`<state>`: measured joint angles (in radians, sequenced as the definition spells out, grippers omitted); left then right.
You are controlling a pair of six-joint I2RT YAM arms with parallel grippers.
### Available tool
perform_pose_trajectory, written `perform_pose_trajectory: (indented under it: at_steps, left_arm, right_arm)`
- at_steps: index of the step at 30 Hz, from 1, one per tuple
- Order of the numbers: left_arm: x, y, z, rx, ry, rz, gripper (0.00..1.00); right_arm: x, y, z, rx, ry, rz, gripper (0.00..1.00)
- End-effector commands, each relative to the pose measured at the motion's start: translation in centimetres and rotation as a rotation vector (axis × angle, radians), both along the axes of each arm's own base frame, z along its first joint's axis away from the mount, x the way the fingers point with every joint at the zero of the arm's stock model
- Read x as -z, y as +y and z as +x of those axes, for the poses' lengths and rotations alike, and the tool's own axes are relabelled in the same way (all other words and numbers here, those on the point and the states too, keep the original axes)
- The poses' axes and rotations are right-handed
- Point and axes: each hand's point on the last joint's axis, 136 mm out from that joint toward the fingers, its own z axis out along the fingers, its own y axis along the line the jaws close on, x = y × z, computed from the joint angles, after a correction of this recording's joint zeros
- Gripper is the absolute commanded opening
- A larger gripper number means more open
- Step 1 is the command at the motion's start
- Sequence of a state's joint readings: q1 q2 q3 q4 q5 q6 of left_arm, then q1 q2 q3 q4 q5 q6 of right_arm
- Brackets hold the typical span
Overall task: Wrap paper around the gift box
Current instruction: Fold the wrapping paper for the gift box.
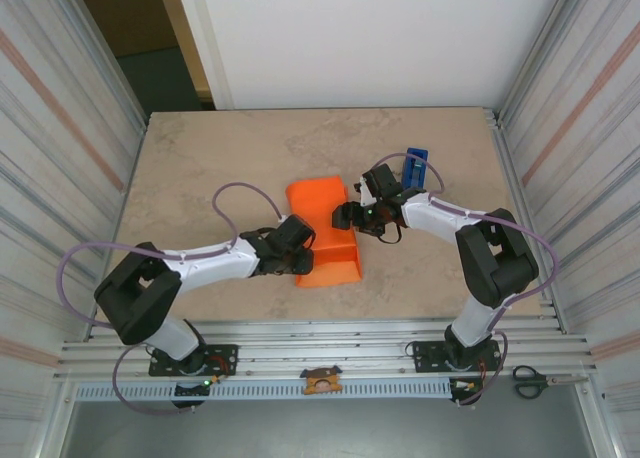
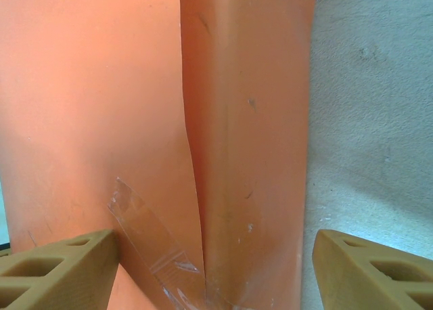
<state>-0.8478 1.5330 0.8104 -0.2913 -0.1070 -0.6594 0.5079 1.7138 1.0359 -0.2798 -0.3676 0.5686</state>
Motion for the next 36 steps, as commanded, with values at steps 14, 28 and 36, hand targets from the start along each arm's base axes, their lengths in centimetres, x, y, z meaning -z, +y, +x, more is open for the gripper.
perform_pose_trajectory:
  at_steps: [14,28,36]
  left_arm:
    - [0.96,1.96,0.53,-0.150,-0.055,0.142,0.29]
    - [0.90,1.18,0.47,-0.151,-0.055,0.124,0.04]
    - [1.18,1.12,0.12,-0.149,-0.038,0.126,0.01]
  right_arm:
    - [3.85,-2.69,-2.77,0.041,0.130,-0.139,0.73]
    - [4.03,-2.64,-2.87,0.040,0.134,-0.144,0.73]
    - [4.14,-2.44,-2.91,0.042,0.137,-0.142,0.73]
